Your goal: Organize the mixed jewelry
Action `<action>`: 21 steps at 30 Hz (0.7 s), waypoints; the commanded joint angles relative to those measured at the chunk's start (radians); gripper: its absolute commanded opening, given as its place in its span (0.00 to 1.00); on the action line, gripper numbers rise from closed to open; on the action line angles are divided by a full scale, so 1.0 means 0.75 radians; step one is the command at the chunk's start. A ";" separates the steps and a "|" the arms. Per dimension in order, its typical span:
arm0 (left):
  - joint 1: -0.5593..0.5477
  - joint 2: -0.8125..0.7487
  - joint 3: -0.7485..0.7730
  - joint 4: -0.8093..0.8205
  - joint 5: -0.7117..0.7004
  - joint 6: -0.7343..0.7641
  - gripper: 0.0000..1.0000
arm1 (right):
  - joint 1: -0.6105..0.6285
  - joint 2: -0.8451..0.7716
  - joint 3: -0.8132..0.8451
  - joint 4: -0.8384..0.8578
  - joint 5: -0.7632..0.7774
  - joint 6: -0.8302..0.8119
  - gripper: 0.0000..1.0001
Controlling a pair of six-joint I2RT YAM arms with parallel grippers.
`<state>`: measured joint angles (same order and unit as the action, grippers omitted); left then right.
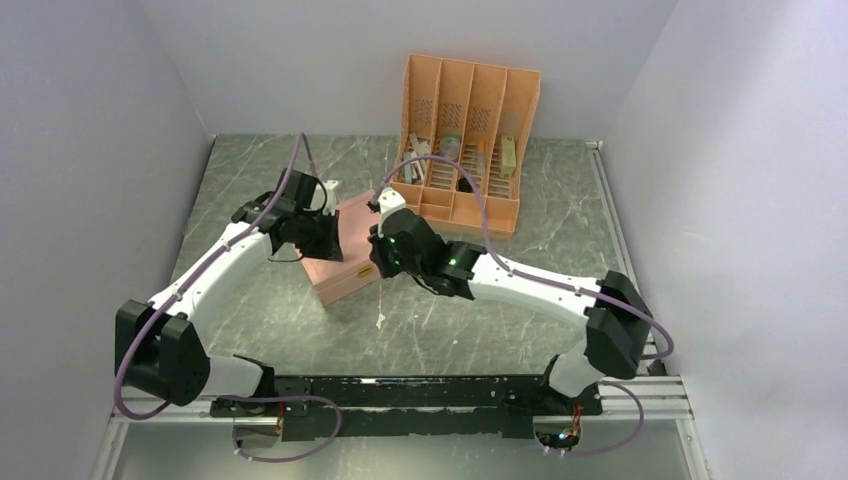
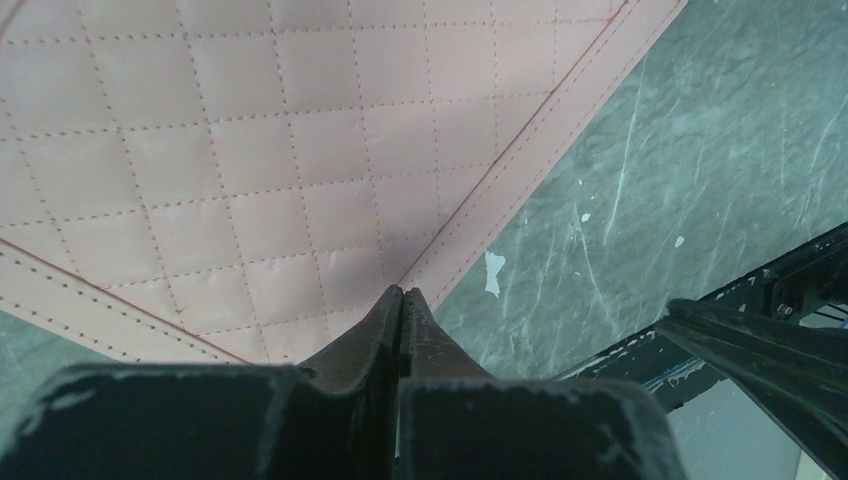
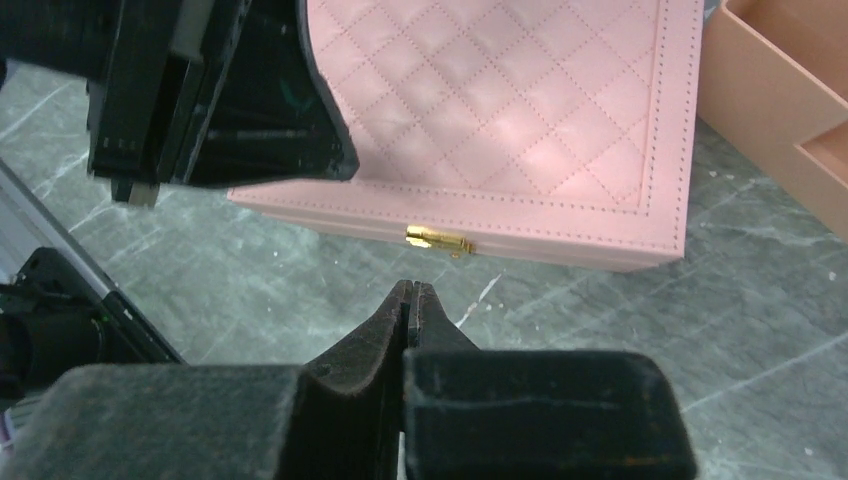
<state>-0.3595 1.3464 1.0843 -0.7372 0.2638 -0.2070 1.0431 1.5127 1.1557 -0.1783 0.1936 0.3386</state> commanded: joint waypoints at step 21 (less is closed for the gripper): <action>-0.097 0.041 -0.149 0.175 -0.123 -0.125 0.05 | -0.107 0.331 0.107 0.143 -0.123 0.025 0.00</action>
<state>-0.4030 1.3651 1.0119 -0.6308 0.2192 -0.2592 0.9752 1.7447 1.2358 -0.1162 0.1219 0.3542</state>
